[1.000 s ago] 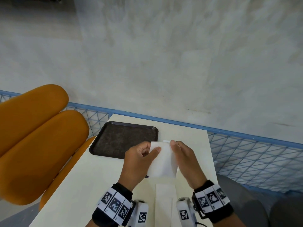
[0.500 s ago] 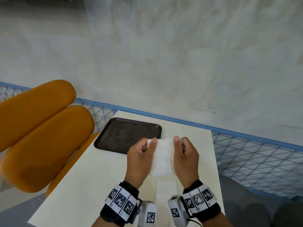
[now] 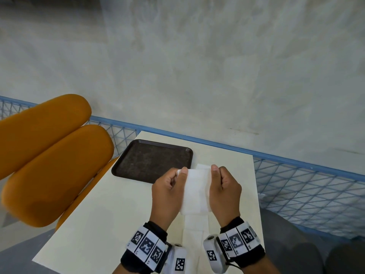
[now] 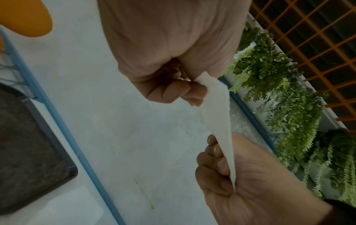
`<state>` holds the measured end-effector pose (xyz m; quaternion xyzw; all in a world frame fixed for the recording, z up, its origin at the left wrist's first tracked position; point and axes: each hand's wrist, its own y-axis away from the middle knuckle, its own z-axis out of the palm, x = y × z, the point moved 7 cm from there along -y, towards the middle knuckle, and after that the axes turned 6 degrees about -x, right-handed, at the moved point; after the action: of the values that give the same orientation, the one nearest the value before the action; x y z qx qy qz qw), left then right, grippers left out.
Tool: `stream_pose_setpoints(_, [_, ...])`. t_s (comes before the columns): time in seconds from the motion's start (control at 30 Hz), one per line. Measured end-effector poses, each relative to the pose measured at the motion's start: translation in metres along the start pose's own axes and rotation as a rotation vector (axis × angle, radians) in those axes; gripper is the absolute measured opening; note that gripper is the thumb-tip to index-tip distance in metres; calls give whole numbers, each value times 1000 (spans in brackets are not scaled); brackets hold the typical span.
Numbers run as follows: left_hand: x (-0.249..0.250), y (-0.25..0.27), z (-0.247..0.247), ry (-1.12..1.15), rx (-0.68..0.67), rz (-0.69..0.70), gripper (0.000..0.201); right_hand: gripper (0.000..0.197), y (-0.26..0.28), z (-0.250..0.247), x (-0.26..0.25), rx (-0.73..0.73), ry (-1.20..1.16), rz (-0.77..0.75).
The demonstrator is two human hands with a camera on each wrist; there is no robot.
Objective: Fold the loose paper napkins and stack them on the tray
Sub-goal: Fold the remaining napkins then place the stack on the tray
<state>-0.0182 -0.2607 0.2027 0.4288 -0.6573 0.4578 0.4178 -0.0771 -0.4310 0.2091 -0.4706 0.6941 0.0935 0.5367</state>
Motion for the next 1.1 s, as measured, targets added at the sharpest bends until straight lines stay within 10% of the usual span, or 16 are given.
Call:
stream_pose_setpoints(0.27, [-19, 10, 15, 22, -130, -80, 42, 42, 12, 2, 26, -50, -32, 74])
stream_pose_setpoints(0.53, [-33, 8, 22, -509, -361, 421, 35, 17, 13, 24, 38, -815, -69, -10])
stream_pose_setpoints(0.63, [-36, 6, 22, -491, -405, 469, 31, 42, 10, 35, 33, -905, -26, -96])
stream_pose_setpoints(0.8, [-44, -12, 0, -285, -217, 214, 25, 37, -12, 34, 42, -828, -42, -92])
stream_pose_setpoints(1.1, [-94, -29, 13, 52, -88, -301, 40, 14, 15, 59, 87, -461, -481, 378])
